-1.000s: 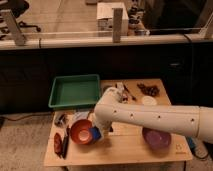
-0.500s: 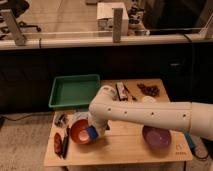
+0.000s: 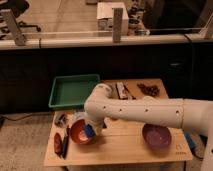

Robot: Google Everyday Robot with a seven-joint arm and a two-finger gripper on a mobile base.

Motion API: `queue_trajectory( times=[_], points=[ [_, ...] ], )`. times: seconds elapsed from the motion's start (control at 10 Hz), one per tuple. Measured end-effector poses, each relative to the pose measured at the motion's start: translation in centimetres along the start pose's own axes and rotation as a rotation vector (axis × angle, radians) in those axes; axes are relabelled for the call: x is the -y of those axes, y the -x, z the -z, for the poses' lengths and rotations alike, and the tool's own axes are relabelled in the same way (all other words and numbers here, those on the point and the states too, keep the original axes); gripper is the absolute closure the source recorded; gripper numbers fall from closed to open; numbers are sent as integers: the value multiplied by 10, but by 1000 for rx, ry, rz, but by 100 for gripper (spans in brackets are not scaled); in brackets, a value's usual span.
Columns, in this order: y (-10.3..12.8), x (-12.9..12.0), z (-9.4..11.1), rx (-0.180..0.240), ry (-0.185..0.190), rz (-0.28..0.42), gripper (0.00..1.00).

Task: Place sponge in tray

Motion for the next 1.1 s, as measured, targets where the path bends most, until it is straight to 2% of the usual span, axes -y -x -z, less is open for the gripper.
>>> queue_trajectory(
  times=[0.2, 0.5, 0.7, 1.1],
  points=[
    [4, 8, -2, 2, 9, 22, 91],
    [8, 15, -3, 5, 20, 45, 91],
    [10, 16, -4, 7, 27, 51, 86],
    [18, 17, -7, 14, 45, 71, 86]
  ],
)
